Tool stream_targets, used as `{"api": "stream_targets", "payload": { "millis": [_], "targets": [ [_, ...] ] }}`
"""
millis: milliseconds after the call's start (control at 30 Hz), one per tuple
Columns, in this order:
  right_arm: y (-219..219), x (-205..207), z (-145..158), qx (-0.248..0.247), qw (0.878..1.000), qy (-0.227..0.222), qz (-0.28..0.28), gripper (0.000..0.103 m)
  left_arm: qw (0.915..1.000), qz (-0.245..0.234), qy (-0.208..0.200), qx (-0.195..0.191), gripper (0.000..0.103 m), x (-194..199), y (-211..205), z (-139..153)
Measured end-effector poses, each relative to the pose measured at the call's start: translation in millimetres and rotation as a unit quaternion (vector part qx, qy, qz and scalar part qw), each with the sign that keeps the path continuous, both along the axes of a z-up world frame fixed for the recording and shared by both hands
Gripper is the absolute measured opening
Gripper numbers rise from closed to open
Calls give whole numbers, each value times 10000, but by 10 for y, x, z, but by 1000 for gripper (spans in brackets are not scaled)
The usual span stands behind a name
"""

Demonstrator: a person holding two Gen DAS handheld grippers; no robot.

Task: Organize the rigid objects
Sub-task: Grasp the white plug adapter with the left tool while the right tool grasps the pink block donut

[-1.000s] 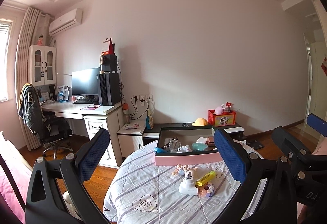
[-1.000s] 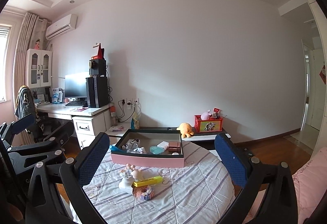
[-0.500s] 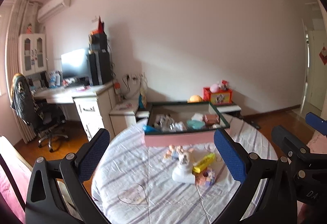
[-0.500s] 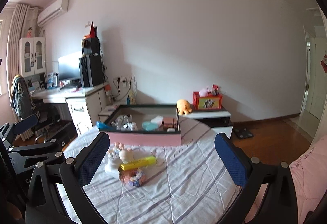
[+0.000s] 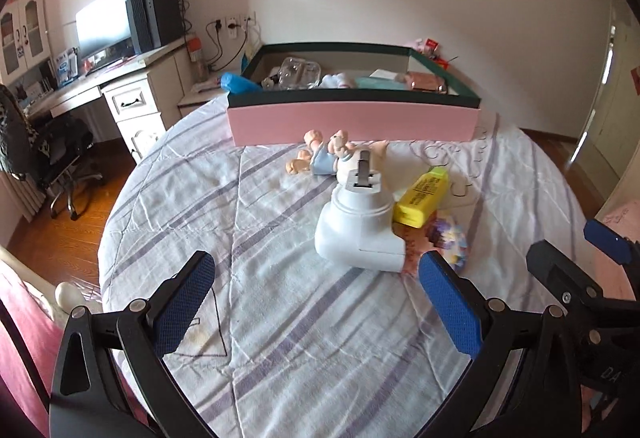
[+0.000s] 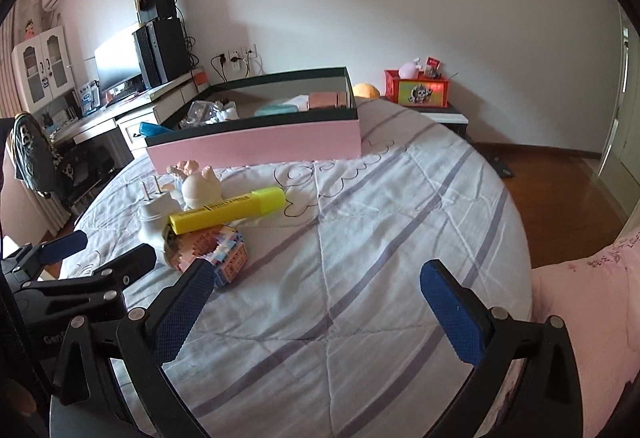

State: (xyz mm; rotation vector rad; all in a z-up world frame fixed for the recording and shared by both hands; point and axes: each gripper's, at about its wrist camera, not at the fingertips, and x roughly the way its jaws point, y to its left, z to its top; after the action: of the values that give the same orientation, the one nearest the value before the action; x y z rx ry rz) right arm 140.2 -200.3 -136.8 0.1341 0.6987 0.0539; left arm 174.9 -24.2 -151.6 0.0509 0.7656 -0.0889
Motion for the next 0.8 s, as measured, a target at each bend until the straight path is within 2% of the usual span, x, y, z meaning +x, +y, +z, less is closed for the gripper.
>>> {"api": "stream_targets", "payload": {
  "millis": [200,367,533,600,700,733,800],
  "targets": [
    [-58,114,-59,37,9999,101,-7,103,9990,-41,343,-297,103,282,-52,-126],
    [-107,168,-98,30,9998,177,-30,103,9983,196,360,-416,103,439,-2,-147],
    [-67,214,-88,29,9998,192,23,103,9966,465,548,-393,103,567,151,-249],
    [-5,243,-94,7,9997,238,112,103,9962,498,645,-313,99,627,171,-295],
    [130,250,-95,-46,9992,286,289,103,9969,388,663,-148,71,670,140,-311],
    [169,248,-94,-54,9989,294,356,103,9977,266,607,-157,48,655,130,-294],
    [273,253,-90,-144,9983,329,453,103,9985,111,538,-69,49,618,133,-281]
  ]
}}
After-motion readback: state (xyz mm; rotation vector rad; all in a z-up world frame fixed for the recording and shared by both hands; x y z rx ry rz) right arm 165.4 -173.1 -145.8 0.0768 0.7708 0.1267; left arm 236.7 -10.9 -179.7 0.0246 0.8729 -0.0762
